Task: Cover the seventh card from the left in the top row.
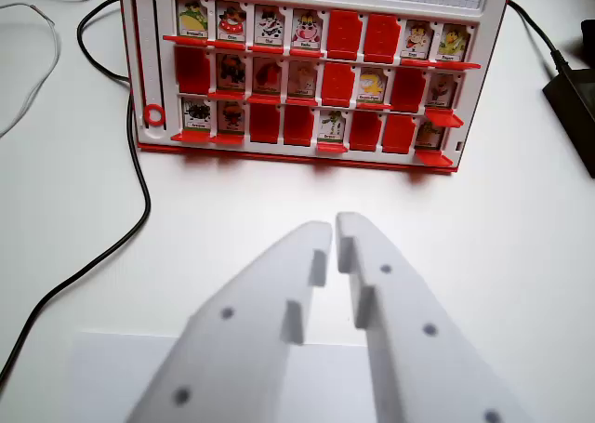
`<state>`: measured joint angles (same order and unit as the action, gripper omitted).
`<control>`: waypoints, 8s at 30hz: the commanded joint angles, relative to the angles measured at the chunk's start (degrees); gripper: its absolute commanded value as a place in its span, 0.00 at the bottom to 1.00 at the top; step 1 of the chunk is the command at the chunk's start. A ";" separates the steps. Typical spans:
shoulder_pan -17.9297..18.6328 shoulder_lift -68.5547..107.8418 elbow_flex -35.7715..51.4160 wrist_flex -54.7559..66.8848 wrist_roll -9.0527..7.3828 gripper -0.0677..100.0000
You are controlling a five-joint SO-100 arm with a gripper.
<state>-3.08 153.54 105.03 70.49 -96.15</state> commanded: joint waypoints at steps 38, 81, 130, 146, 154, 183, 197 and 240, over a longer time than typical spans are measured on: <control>1.93 -0.35 1.41 -3.16 3.16 0.00; 14.15 -28.74 4.75 -25.49 3.16 0.00; 16.00 -80.42 -38.32 -29.71 4.57 0.00; 15.29 -90.00 -47.29 -29.88 4.31 0.00; 14.77 -94.13 -52.29 -30.41 3.69 0.00; 13.01 -82.35 -52.12 -29.09 5.98 0.00; 12.92 -52.38 -38.67 -6.42 6.50 0.00; 6.06 3.96 -6.42 13.62 0.18 0.00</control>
<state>3.08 157.32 99.23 84.02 -95.45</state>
